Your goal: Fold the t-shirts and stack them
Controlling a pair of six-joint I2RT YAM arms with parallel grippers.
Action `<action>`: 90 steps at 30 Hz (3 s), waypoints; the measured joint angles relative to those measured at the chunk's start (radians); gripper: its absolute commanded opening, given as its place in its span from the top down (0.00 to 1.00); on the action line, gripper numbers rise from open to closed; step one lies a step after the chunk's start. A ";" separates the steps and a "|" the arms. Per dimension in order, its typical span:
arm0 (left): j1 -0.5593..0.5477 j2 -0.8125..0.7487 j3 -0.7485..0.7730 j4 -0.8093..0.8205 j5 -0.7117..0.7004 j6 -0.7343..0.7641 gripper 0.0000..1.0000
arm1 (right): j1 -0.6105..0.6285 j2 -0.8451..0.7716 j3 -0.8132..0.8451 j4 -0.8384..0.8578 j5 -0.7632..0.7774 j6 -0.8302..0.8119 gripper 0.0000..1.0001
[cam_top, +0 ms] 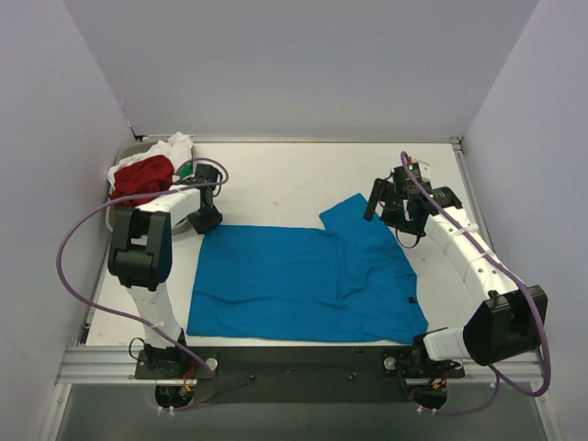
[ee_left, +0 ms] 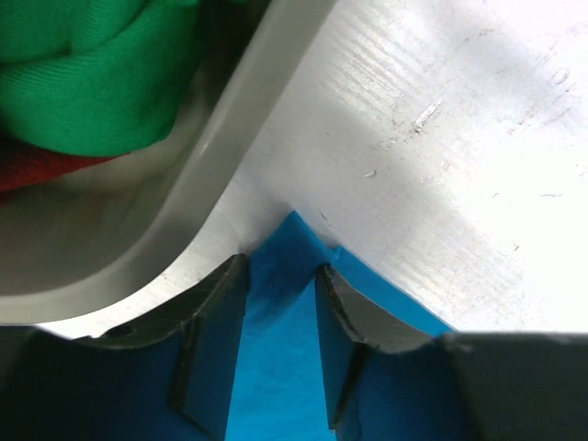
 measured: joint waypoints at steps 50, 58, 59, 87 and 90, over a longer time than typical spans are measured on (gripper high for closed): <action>-0.063 -0.195 -0.103 0.016 -0.015 -0.049 0.92 | -0.100 0.879 0.617 0.142 -0.156 -0.048 0.11; -0.063 -0.195 -0.126 0.017 -0.013 -0.049 0.92 | -0.103 0.926 0.686 0.122 -0.149 -0.049 0.27; -0.064 -0.195 -0.126 0.017 -0.013 -0.049 0.92 | -0.103 0.928 0.689 0.122 -0.149 -0.049 0.29; -0.061 -0.195 -0.135 0.021 -0.008 -0.049 0.92 | -0.100 0.941 0.693 0.098 -0.103 -0.059 0.77; -0.061 -0.195 -0.138 0.023 -0.005 -0.049 0.92 | -0.095 0.941 0.693 0.097 -0.094 -0.058 0.81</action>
